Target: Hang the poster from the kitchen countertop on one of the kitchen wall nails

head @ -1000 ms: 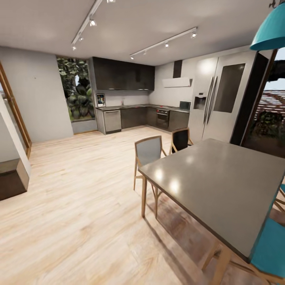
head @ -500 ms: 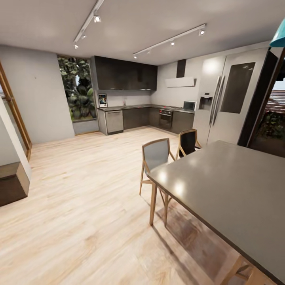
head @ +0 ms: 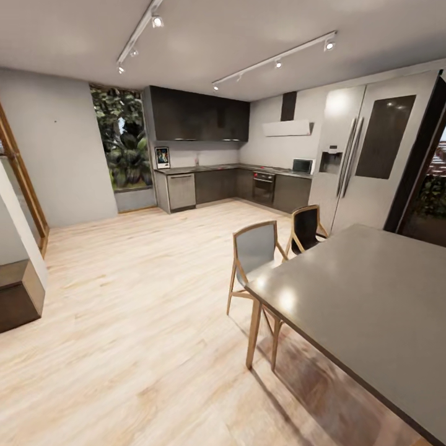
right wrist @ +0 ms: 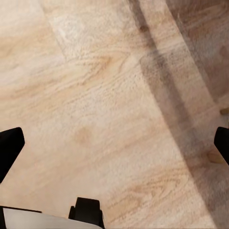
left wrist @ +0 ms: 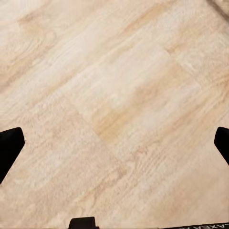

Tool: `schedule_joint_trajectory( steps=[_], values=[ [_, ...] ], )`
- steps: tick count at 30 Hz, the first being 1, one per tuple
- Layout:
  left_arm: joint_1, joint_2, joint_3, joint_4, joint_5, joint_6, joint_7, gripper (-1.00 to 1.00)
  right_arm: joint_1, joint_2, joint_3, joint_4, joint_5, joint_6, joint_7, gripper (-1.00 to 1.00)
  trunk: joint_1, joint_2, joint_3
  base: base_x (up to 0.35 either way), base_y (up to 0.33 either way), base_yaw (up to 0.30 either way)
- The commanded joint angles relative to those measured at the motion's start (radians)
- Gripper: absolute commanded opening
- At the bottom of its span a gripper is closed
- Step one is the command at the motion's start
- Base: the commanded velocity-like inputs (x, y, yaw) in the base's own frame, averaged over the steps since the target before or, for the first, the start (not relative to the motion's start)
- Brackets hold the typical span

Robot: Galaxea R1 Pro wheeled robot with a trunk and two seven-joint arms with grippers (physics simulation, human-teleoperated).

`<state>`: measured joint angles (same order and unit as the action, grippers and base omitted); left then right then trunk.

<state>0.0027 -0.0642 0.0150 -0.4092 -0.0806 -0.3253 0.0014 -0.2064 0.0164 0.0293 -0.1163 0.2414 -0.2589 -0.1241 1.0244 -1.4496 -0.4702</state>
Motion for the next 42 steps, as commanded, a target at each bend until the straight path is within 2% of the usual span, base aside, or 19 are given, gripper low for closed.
schedule_joint_trajectory(
  steps=[1,29,42],
  values=[
    [0.0,0.0,0.002,-0.001,-0.008,-0.001,0.0,1.0,-0.001,0.0,0.003,0.001,0.007,-0.001,-0.007,1.0,0.001,0.0,-0.001,0.296,0.192,0.0],
    [0.0,0.0,0.002,-0.001,-0.008,-0.001,0.0,1.0,-0.001,-0.004,0.008,0.001,0.016,-0.002,-0.006,1.0,0.001,0.0,-0.001,0.299,0.186,0.001],
    [0.0,0.0,0.002,-0.001,-0.008,-0.001,0.0,1.0,-0.001,-0.004,0.008,0.001,0.016,-0.002,-0.006,1.0,0.001,0.0,-0.001,0.313,0.153,0.23]
  ],
)
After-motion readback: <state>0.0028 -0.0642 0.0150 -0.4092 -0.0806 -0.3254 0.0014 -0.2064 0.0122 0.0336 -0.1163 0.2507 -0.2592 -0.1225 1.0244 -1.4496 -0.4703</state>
